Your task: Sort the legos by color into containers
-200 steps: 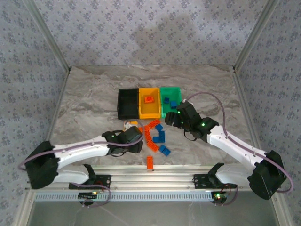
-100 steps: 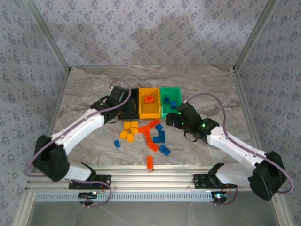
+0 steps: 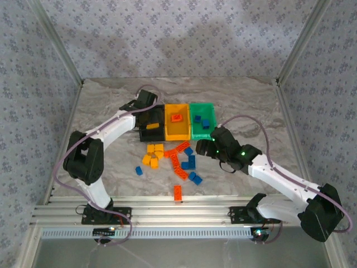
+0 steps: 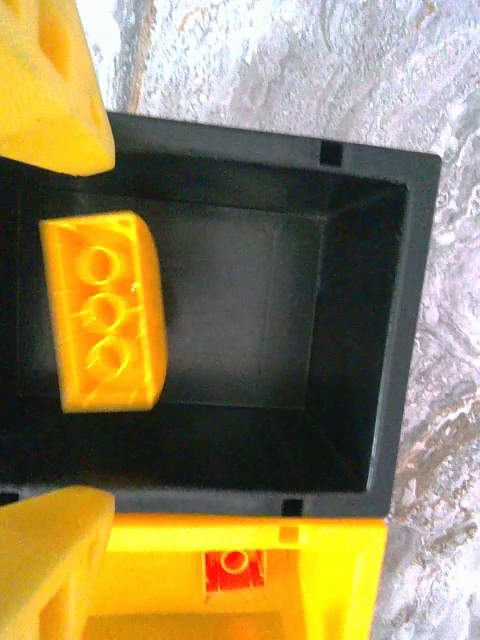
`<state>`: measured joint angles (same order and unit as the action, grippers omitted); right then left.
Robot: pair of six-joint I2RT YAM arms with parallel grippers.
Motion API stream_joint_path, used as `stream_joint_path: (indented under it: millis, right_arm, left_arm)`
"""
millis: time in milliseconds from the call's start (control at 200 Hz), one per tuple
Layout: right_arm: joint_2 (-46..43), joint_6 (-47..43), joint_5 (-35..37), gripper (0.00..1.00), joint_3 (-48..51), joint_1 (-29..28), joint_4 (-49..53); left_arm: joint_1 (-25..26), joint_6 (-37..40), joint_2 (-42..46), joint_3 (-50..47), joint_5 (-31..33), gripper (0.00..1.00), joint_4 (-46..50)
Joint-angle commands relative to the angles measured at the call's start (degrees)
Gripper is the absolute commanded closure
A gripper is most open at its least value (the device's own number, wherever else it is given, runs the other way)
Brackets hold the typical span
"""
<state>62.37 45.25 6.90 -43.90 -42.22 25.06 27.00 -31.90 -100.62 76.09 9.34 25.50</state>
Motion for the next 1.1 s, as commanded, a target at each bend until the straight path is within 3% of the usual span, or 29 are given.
stream_joint_path:
  millis: [0, 260, 520, 720, 944, 1094]
  right_arm:
    - [-0.11, 2.06, -1.43, 0.14, 0.57, -2.58, 1.14]
    - [6.49, 3.59, -4.28, 0.14, -0.15, -13.64, -0.34]
    - [21.32, 0.51, -5.75, 0.14, -7.61, -25.87, 2.08]
    - [30.41, 0.52, -5.67, 0.15, -11.74, -29.31, 3.70]
    - [35.75, 0.97, -3.15, 0.31, -15.07, -30.13, 9.08]
    - [37.55, 1.30, -2.86, 0.48, -15.38, -30.94, 11.90]
  left_arm:
    - [0.14, 0.22, 0.39, 2.99, -1.80, 0.09, 0.17]
    - [3.12, -1.75, 13.57, -3.11, -4.47, 0.00, -1.27]
    - [10.66, -7.41, 36.14, -24.43, -0.31, 0.00, -0.23]
    - [12.22, -12.57, 52.92, -36.37, 1.45, 0.01, 4.80]
    - [12.40, -16.52, 60.49, -42.75, 0.22, 0.01, 7.60]
    - [12.38, -16.71, 61.60, -43.90, 0.50, 0.00, 8.50]
